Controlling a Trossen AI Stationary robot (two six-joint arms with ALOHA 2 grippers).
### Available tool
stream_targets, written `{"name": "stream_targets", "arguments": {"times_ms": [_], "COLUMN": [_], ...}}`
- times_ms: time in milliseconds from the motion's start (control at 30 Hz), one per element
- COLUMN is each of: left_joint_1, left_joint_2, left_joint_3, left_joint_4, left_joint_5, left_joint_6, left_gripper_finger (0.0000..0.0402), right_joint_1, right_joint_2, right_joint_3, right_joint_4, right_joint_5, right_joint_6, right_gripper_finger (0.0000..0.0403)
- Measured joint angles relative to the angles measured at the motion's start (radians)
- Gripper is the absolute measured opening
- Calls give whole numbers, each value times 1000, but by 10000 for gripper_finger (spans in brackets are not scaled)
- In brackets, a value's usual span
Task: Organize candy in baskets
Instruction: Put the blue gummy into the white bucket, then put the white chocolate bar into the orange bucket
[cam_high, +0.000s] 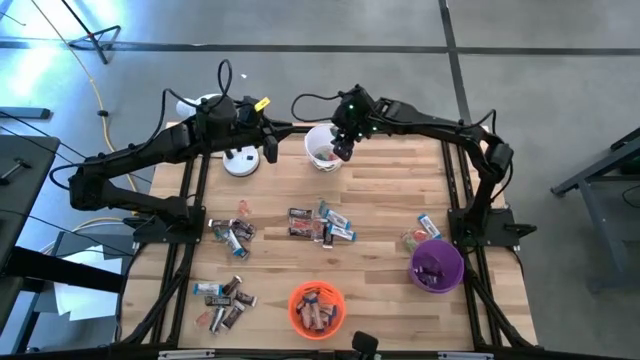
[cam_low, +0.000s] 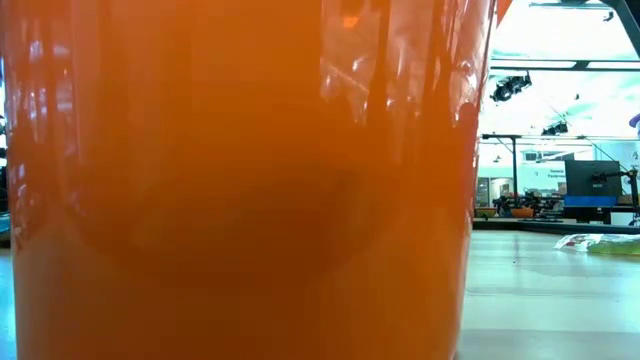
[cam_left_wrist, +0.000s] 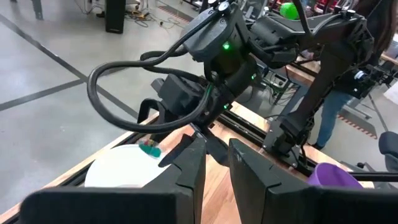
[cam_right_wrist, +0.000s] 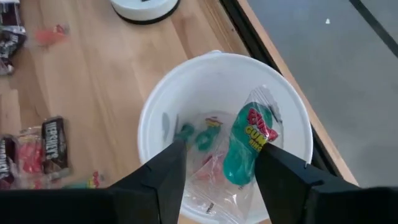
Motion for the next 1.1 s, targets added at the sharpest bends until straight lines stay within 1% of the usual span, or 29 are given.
{"name": "stream_targets", "arguments": {"times_ms": [100,200,267,400,500,633,733,767,800,867,933,1033,1100], "left_joint_1": [0,0,0,0,0,0,0,0,0,0,0,0,0], "left_joint_2": [0,0,0,0,0,0,0,0,0,0,0,0,0], "left_joint_3": [0,0,0,0,0,0,0,0,0,0,0,0,0], "left_joint_4": [0,0,0,7,13,13,13,13,13,13,13,13,13], "left_joint_5": [0,1,1,1,1,1,1,1,1,1,1,1,1], "left_joint_6": [0,-1,-1,0,1,1,1,1,4,9,9,9,9], "left_gripper_finger": [55,55,55,55,55,55,55,55,55,55,55,55,55], "right_joint_1": [10,24,36,53,55,53,49,46,45,46,45,46,46], "right_joint_2": [20,62,95,161,208,277,316,327,339,360,369,370,372], "right_joint_3": [2,43,92,205,310,466,580,615,647,704,742,758,758], "right_joint_4": [-16,-59,-90,-208,-301,-457,-532,-553,-572,-602,-628,-650,-703], "right_joint_5": [15,34,77,185,225,210,116,101,102,141,150,155,162], "right_joint_6": [-22,-64,-101,-175,-200,-174,-114,-101,-100,-110,-117,-118,-115], "right_gripper_finger": [177,177,177,177,177,177,177,177,177,177,177,177,177]}}
